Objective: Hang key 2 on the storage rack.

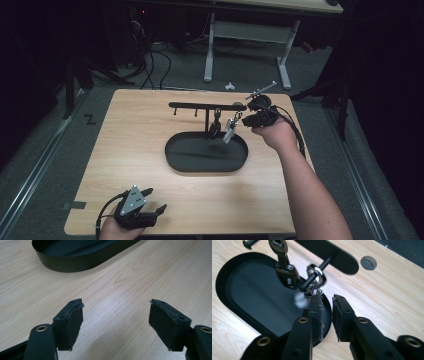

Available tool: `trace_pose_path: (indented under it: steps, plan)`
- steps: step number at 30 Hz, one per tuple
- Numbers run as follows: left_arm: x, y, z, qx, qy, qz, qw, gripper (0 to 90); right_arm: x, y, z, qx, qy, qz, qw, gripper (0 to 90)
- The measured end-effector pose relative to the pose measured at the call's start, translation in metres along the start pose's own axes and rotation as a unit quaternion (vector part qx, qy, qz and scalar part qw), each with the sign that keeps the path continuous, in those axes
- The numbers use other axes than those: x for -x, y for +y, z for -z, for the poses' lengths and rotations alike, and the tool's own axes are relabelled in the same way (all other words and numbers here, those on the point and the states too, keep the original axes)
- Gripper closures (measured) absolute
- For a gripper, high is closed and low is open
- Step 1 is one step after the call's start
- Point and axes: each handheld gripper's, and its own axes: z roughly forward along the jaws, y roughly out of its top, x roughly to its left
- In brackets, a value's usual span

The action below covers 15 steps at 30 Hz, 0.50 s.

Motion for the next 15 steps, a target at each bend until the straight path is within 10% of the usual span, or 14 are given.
trace_pose_path:
  steps: [15]
  plan:
    - [0.002,0.000,-0.004,-0.005,-0.001,-0.003,1.0000,27.9,-0.007,-0.053,-0.022,-0.002,-0.010,-0.018,0.9998,50.6]
